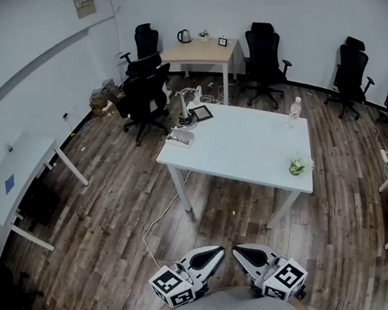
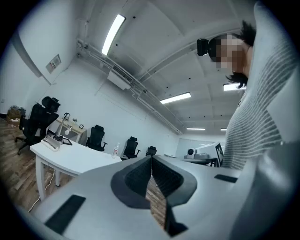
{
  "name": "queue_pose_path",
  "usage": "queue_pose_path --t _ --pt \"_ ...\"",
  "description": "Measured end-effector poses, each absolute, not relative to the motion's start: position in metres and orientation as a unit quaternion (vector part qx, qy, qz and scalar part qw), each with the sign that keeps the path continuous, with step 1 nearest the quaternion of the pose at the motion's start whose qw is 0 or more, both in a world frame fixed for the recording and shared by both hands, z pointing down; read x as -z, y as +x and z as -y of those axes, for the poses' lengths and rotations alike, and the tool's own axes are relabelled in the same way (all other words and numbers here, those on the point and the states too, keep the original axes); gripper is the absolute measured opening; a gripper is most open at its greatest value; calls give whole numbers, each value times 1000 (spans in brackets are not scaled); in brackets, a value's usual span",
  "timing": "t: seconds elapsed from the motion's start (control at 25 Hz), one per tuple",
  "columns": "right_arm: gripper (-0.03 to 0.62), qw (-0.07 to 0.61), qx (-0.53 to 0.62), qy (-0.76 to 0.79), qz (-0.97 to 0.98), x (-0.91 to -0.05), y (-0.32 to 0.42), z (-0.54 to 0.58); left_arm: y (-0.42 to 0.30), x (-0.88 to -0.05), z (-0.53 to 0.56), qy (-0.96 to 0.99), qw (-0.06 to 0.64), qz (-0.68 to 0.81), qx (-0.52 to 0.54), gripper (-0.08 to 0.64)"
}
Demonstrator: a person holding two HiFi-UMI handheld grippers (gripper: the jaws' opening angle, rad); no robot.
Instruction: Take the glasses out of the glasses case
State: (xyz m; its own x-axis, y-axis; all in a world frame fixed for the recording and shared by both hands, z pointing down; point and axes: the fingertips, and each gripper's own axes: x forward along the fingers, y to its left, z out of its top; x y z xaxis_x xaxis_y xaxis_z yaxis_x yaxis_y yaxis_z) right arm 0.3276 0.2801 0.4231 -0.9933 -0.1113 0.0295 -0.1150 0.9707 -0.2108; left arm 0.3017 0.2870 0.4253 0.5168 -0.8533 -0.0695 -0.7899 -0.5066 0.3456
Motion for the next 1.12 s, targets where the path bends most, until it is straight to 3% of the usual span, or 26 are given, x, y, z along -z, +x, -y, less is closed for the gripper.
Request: queue_pose_path --t 0.64,1.12 --pt "17 -19 -178 43 983 -429 316 -272 287 -435 -285 855 150 483 115 13" --pt "17 9 -182 22 983 -435 208 -254 150 -444 -275 799 158 560 149 12"
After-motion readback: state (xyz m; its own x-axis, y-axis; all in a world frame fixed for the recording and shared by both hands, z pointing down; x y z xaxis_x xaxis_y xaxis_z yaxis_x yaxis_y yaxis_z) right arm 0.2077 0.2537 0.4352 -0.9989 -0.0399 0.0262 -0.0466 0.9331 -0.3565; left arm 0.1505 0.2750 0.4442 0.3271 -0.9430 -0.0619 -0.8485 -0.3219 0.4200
